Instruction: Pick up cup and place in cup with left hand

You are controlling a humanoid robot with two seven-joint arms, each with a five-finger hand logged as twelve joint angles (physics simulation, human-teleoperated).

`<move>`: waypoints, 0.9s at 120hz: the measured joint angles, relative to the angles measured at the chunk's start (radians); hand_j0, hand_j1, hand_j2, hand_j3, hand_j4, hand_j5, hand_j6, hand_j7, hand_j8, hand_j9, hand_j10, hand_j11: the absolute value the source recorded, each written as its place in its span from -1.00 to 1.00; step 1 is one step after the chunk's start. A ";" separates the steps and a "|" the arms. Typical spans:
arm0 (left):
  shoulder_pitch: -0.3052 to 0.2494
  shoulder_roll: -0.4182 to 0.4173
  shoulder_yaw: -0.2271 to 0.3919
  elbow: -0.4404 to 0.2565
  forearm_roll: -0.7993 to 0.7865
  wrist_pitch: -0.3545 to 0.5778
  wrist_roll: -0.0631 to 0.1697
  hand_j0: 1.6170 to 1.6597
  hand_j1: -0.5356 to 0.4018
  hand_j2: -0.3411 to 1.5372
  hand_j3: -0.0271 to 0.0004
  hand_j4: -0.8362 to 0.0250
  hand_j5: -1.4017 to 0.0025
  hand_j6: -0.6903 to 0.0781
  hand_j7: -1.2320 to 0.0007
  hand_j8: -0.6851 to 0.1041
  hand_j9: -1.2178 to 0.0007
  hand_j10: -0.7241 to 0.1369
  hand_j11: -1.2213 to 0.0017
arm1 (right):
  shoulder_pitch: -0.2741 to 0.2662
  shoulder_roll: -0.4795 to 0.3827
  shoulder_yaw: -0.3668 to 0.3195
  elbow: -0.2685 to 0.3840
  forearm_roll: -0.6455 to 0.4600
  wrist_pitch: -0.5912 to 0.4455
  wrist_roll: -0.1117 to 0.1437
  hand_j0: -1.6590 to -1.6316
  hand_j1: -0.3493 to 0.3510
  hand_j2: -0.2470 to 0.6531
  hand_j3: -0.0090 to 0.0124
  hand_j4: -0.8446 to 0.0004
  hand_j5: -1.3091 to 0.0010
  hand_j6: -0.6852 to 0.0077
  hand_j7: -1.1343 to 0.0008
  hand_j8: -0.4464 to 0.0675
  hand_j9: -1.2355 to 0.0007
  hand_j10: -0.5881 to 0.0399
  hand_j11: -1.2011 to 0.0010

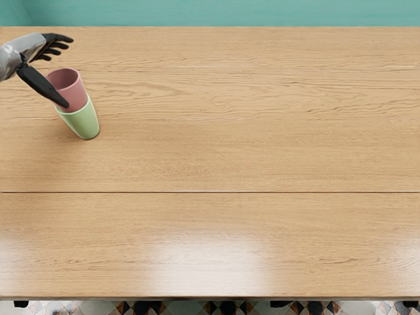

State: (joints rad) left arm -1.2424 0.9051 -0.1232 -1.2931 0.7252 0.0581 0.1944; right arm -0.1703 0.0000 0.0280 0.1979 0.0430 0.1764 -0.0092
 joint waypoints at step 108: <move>0.027 0.145 -0.156 -0.012 -0.536 -0.590 0.006 0.92 0.87 -0.63 0.97 0.92 0.98 0.77 0.98 0.71 0.98 0.66 0.98 | 0.000 0.000 0.000 0.000 0.000 0.000 0.000 -0.93 -0.95 -0.46 -0.16 0.97 0.97 0.94 0.97 0.69 0.97 0.83 0.97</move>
State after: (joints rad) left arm -1.2156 1.0496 -0.2788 -1.3055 0.1897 -0.5319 0.2003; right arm -0.1703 0.0000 0.0281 0.1979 0.0430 0.1764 -0.0096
